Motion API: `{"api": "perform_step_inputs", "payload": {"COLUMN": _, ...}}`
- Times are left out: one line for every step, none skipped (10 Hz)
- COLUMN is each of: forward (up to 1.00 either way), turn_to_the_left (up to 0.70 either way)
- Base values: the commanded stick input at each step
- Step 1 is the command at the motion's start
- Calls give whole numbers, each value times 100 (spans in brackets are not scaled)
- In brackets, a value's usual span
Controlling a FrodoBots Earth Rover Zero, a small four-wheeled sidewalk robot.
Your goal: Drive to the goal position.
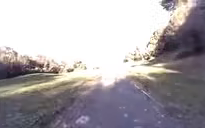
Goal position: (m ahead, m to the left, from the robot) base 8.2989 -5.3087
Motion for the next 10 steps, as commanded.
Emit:
{"api": "perform_step_inputs", "payload": {"forward": 70, "turn_to_the_left": 0}}
{"api": "perform_step_inputs", "payload": {"forward": 70, "turn_to_the_left": 0}}
{"api": "perform_step_inputs", "payload": {"forward": 70, "turn_to_the_left": 0}}
{"api": "perform_step_inputs", "payload": {"forward": 70, "turn_to_the_left": 0}}
{"api": "perform_step_inputs", "payload": {"forward": 70, "turn_to_the_left": 0}}
{"api": "perform_step_inputs", "payload": {"forward": 70, "turn_to_the_left": 0}}
{"api": "perform_step_inputs", "payload": {"forward": 70, "turn_to_the_left": 0}}
{"api": "perform_step_inputs", "payload": {"forward": 70, "turn_to_the_left": 0}}
{"api": "perform_step_inputs", "payload": {"forward": 70, "turn_to_the_left": 0}}
{"api": "perform_step_inputs", "payload": {"forward": 70, "turn_to_the_left": 0}}
